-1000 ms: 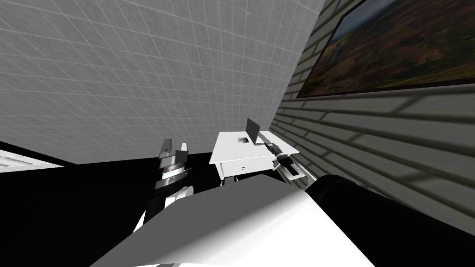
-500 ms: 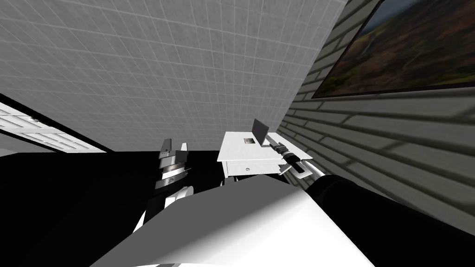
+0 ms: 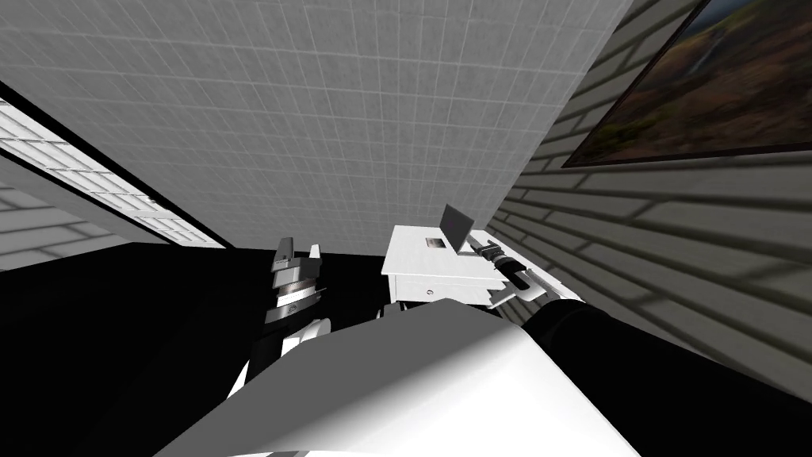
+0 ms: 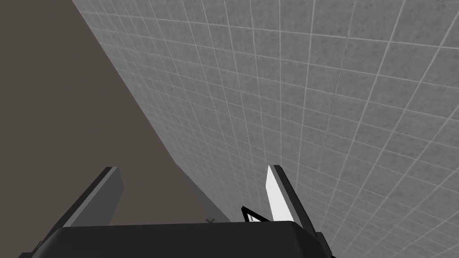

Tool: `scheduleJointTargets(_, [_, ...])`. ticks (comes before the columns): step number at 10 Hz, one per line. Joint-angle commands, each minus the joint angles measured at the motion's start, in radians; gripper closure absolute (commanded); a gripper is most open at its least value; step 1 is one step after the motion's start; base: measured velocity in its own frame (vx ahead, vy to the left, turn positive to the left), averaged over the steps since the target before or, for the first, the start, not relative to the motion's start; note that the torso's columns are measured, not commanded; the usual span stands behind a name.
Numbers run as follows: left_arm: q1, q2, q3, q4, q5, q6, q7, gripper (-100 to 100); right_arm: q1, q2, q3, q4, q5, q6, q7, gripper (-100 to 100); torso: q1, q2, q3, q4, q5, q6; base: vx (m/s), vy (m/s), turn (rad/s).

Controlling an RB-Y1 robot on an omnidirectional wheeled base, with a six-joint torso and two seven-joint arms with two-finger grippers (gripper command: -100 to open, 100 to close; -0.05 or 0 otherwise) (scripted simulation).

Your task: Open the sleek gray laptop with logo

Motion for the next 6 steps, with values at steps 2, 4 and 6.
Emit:
scheduleJointTargets(2, [0.0,0.0,0.0,0.0,0.0,0.0,0.0,0,0.001,-0.075,-0.036,0.07,0.061,0.031,0.042,-100,-0.001,0.001,0.001,0.0,0.0,0.001,0.014,0.047,0.086])
scheduleJointTargets(4, [0.0,0.0,0.0,0.0,0.0,0.0,0.0,0,0.0,-0.127,-0.061,0.119,0.102,0.049,0.068,-100,0.0,0.001,0.0,0.0,0.0,0.0,0.007,0.066,0.176])
scheduleJointTargets(6, [0.0,0.0,0.0,0.0,0.0,0.0,0.0,0,0.0,-0.151,-0.073,0.141,0.12,0.057,0.081,-100,-0.001,0.001,0.001,0.0,0.0,0.001,0.016,0.042,0.075])
